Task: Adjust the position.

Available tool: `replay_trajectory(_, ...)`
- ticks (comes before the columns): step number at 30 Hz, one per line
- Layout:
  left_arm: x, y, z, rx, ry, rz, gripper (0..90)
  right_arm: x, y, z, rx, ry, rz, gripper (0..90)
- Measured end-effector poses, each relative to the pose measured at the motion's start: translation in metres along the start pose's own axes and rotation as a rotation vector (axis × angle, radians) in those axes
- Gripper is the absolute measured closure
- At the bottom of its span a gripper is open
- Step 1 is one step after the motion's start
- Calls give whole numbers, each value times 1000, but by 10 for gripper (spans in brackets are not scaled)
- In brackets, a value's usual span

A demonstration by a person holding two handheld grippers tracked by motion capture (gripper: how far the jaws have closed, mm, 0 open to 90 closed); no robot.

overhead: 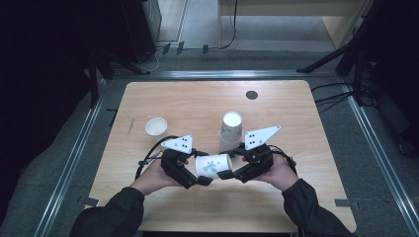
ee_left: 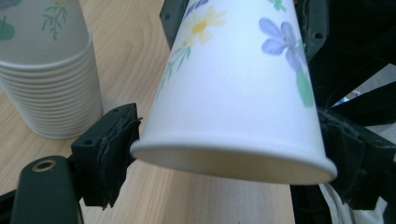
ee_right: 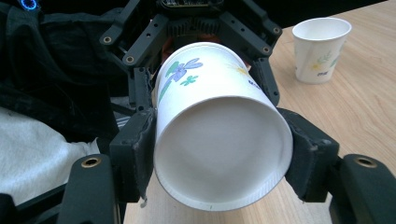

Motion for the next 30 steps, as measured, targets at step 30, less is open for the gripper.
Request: replay_trajectory(30,11,2,1,-11,23,8,251,-7,2,-1,-8,1,-7,289)
Point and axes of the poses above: each handheld gripper's, and its own axes: x roughly backward along the jaws, z roughly out of its underside, y roughly to its left, the point moved 4 cm from there along -x, roughly forward along the jaws, and after that the axes turned 11 degrees about -x, right-handed, at the moved point
